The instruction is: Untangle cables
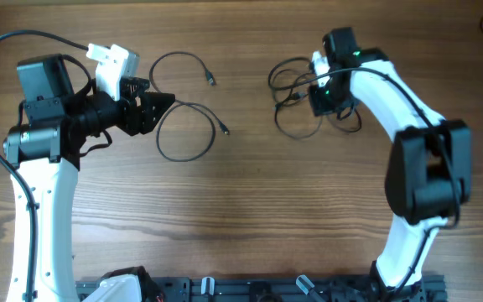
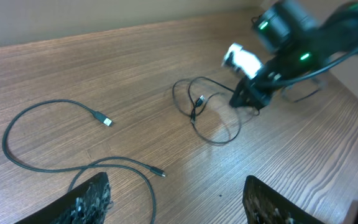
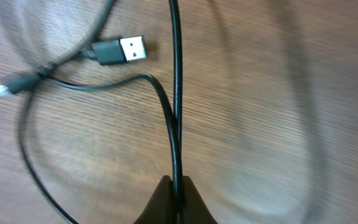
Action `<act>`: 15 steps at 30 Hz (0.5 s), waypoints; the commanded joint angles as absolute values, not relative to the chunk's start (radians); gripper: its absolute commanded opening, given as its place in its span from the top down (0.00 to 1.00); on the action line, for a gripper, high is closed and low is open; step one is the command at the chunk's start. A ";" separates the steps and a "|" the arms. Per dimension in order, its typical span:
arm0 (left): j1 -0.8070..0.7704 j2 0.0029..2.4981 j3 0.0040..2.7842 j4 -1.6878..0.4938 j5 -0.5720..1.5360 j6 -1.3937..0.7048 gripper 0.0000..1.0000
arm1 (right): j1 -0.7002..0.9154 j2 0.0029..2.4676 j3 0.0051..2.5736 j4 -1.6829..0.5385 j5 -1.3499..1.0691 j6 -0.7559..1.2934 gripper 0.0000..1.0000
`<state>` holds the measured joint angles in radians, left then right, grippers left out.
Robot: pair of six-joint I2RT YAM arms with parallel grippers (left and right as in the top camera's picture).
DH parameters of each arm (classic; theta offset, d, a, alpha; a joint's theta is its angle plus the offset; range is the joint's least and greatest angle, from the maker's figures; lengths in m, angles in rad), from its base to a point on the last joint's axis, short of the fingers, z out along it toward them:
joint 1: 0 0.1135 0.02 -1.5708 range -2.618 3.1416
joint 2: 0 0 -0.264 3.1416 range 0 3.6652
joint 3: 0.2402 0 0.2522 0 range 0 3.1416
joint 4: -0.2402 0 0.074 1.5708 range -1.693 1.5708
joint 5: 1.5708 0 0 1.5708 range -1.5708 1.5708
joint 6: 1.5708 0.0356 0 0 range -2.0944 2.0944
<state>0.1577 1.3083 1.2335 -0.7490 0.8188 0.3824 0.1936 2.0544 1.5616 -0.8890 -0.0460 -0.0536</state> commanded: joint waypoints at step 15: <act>0.152 1.312 1.244 -0.769 0.827 0.388 0.30 | 0.047 1.605 1.729 -1.102 0.208 0.107 0.96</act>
